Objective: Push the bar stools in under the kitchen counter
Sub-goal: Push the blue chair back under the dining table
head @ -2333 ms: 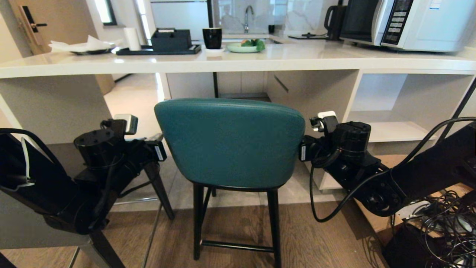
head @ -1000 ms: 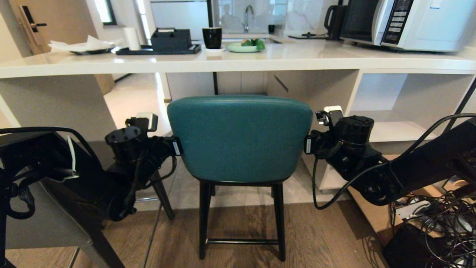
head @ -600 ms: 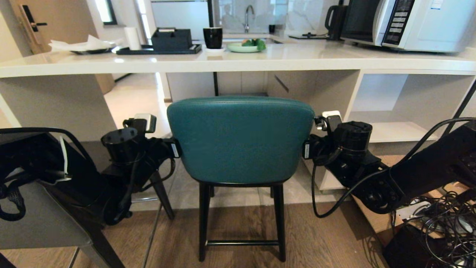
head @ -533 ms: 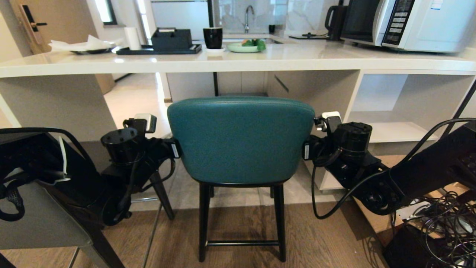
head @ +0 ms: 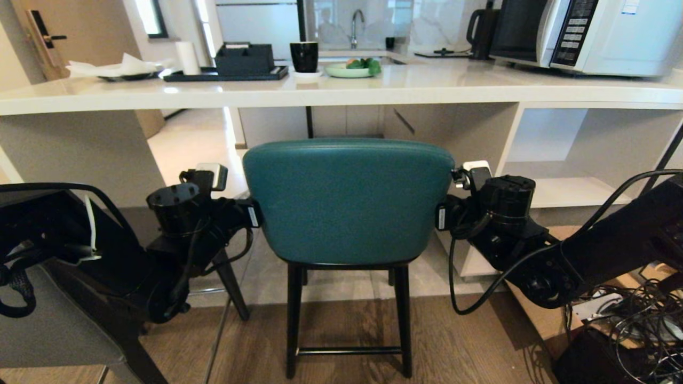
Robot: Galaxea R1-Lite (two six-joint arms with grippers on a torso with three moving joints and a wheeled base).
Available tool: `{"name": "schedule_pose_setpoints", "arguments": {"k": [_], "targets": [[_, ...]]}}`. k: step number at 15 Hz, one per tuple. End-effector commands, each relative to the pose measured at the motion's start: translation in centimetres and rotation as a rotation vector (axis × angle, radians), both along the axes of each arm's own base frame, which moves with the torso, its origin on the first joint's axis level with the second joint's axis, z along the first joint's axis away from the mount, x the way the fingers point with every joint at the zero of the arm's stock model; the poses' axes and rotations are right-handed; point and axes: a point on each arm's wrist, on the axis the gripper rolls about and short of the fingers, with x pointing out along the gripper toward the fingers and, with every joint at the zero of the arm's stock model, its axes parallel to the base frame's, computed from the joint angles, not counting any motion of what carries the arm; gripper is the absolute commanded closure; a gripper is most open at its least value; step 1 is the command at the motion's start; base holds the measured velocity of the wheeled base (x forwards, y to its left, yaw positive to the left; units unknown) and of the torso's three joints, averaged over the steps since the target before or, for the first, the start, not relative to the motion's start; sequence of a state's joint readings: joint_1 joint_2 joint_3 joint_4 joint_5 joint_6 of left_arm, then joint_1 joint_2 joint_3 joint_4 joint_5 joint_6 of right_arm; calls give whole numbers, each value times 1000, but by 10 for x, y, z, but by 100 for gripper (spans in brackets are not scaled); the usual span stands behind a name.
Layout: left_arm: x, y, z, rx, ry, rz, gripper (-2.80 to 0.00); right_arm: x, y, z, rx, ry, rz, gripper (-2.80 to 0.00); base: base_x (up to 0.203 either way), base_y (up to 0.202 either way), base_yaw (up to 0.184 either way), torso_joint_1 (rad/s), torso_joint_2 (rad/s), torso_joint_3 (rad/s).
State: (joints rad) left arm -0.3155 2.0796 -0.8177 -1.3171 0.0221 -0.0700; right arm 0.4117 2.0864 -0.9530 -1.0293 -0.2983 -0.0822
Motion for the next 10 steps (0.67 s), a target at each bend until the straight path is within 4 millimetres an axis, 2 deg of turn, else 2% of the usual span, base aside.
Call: {"name": "schedule_pose_setpoints", "arguments": {"k": [1, 10], "targets": [[1, 0, -1, -2, -3, 3, 0, 0, 1, 0, 2, -6, 2, 0, 185, 0, 1, 2, -2, -2], [2, -1, -1, -3, -8, 2, 0, -1, 1, 2, 4, -10, 3, 0, 190, 0, 2, 0, 2, 1]]}}
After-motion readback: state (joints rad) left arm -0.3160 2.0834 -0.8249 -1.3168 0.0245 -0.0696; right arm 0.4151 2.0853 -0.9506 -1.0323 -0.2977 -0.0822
